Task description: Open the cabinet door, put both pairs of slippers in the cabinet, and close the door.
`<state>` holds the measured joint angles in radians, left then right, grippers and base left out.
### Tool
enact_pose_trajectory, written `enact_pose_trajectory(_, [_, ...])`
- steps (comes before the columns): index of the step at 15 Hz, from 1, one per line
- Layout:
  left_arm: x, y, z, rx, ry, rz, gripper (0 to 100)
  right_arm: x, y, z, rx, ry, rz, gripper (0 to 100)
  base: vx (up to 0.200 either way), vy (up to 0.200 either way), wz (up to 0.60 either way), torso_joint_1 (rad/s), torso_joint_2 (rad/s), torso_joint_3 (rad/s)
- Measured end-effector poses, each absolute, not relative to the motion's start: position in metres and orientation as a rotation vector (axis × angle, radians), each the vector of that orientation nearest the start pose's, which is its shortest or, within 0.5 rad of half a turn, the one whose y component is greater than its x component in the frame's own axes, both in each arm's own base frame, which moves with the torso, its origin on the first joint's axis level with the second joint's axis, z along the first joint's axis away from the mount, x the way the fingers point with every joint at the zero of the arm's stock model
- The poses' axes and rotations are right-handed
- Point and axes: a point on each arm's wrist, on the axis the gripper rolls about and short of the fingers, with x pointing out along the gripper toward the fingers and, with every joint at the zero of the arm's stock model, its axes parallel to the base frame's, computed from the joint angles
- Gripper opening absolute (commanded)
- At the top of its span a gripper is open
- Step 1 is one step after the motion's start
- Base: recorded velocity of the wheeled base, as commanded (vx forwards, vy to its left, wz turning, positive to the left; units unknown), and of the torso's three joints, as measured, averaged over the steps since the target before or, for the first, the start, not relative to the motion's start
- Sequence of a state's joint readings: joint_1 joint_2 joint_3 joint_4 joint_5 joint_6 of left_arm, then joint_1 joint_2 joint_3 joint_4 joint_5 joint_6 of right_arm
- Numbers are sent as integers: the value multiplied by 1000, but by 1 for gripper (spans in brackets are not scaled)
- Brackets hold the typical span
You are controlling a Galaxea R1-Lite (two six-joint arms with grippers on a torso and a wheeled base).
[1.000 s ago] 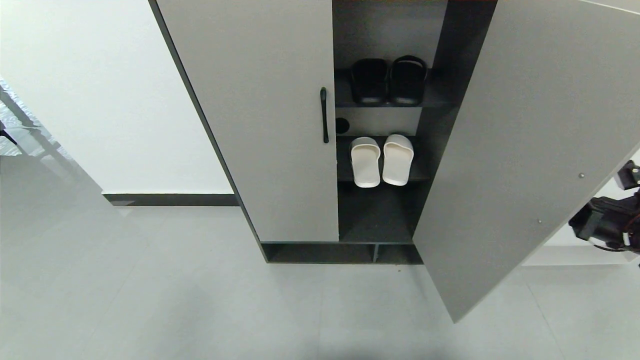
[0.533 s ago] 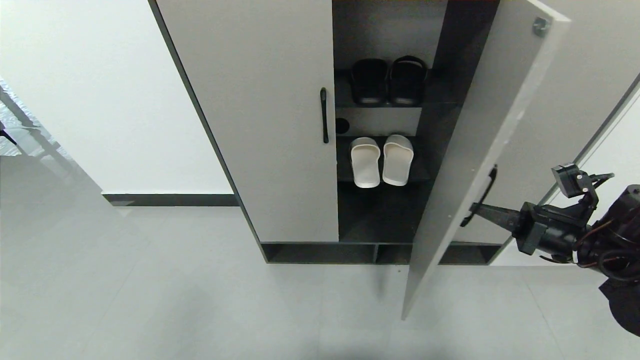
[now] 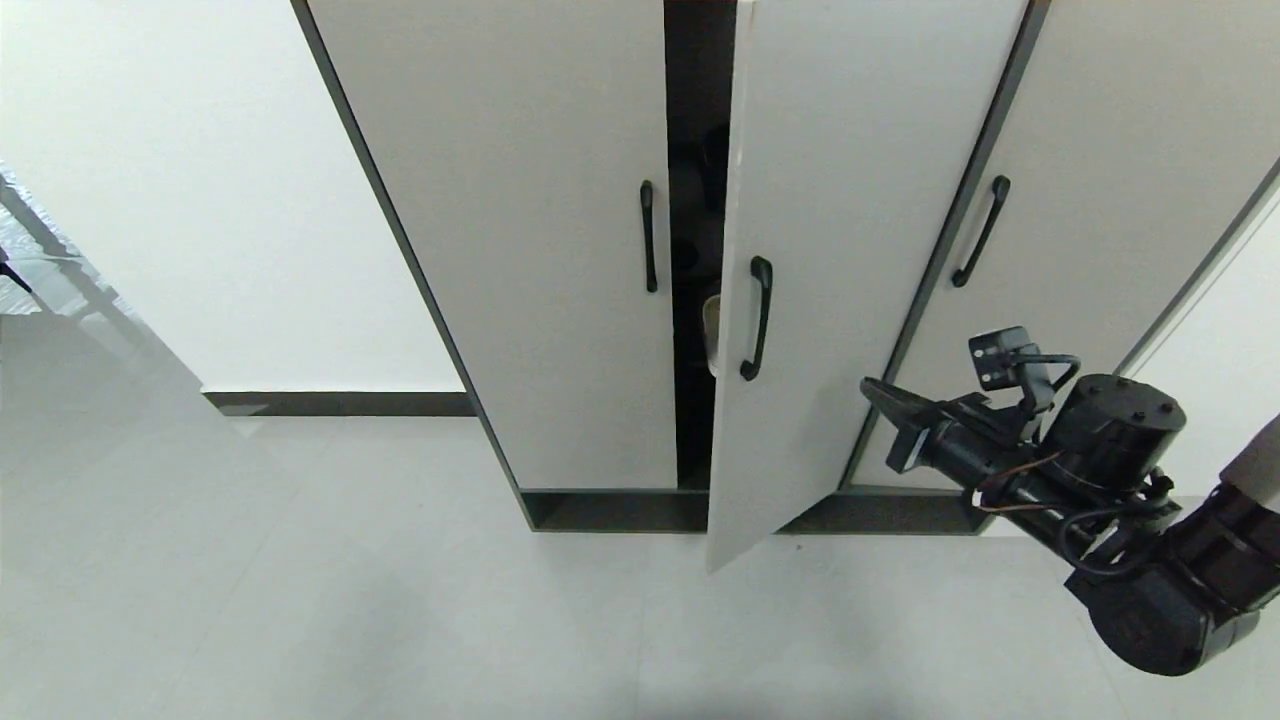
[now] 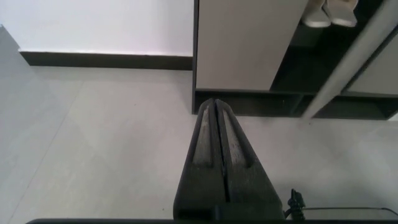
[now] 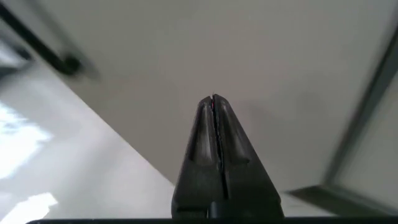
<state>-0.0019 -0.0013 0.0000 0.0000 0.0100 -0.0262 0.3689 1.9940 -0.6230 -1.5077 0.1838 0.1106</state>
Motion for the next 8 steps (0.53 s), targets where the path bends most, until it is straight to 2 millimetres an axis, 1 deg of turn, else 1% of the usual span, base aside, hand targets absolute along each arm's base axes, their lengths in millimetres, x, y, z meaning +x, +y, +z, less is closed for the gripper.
enact_pose_trajectory(2, [-23,0,75,-27,-1,9,0,311,138,134,108,-129,554,0,0,0,0,0,0,0])
enact_pose_trajectory(5, [-23,0,75,-27,-1,8,0,327,153,146,112,-196,461,0,0,0,0,0,0,0])
enact_pose_trajectory(6, [-23,0,75,-27,-1,9,0,332,158,146,109,-196,449,0,0,0,0,0,0,0])
enact_pose_trajectory(8, [-23,0,75,-27,-1,8,0,334,167,143,98,-194,461,0,0,0,0,0,0,0])
